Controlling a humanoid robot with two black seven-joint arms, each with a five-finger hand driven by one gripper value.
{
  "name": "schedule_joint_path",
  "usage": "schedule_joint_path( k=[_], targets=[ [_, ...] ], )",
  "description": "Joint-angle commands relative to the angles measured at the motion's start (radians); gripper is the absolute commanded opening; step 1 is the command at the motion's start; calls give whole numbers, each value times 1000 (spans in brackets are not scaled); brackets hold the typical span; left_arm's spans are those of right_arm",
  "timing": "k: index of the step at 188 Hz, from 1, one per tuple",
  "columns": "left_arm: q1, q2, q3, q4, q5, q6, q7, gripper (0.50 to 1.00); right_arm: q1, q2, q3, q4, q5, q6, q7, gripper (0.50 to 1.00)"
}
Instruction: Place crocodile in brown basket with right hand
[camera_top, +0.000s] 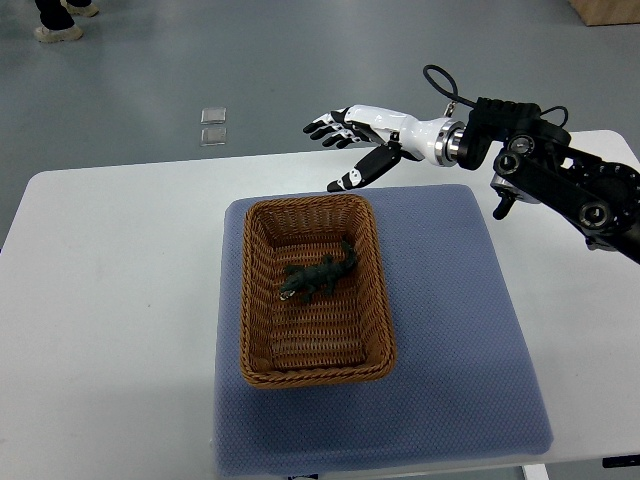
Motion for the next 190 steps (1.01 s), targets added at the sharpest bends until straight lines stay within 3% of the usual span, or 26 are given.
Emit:
schedule_joint_path(
  k=[1,27,48,83,112,190],
  targets=[
    [0,0,0,0,0,0,0,1000,-86,16,182,-33,145,-6,0,893],
    [0,0,0,0,0,0,0,1000,-195,53,367,-55,320,-32,11,893],
    [0,0,0,0,0,0,0,1000,-269,101,471,-101,496,-42,79,895],
    [0,0,3,-1,2,0,2,1000,-313,124,485,-208,791,-29,151,911],
    [0,0,3,-1,2,0,3,1000,-324,164,485,-303,878,-19,206,919],
    [0,0,6,0,2,0,3,1000,-362,193,486,-334,938,75,211,926]
  ],
)
